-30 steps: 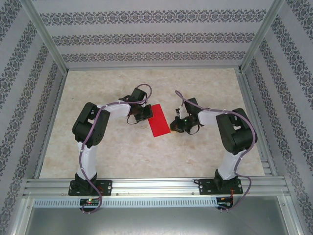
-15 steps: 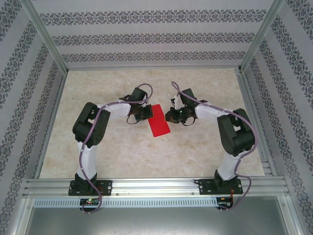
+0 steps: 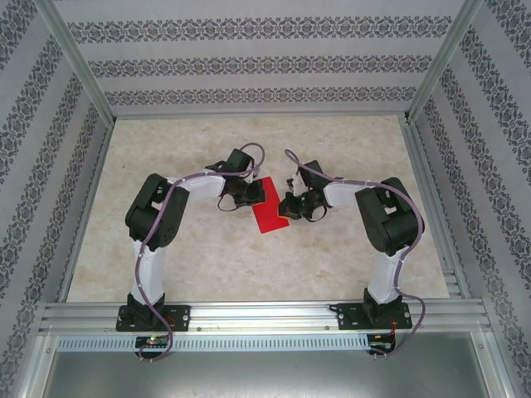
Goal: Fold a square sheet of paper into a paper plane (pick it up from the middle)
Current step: First fold in half a square sheet of paper at the center of the table.
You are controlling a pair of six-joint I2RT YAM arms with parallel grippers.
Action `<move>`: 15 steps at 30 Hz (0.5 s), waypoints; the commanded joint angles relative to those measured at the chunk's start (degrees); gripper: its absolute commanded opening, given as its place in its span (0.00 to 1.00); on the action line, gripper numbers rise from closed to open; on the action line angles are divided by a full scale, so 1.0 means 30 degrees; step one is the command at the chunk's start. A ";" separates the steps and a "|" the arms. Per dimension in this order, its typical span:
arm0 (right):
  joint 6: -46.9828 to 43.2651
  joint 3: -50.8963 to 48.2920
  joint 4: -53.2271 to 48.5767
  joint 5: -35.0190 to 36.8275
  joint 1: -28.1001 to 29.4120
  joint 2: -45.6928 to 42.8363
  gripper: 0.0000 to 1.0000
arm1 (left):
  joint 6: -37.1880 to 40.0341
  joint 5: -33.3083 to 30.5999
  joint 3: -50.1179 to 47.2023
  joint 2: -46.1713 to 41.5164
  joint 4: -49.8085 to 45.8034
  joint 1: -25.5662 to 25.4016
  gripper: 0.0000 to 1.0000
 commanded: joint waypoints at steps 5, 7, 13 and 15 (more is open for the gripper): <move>0.0250 -0.1134 0.0636 -0.0807 0.0244 0.0051 0.03 | -0.0416 0.1155 0.1721 0.1230 0.1734 -0.1011 0.00; 0.0211 -0.1189 0.0627 -0.0912 0.0214 0.0011 0.03 | -0.0425 0.0972 0.1902 0.1558 0.1735 -0.1007 0.00; 0.0095 -0.1381 0.0432 -0.1075 0.0185 -0.0092 0.03 | -0.0458 0.0710 0.2156 0.2153 0.2022 -0.1002 0.00; 0.0053 -0.1467 0.0385 -0.1110 0.0185 -0.0125 0.03 | -0.0560 0.0690 0.2200 0.2339 0.2213 -0.1009 0.00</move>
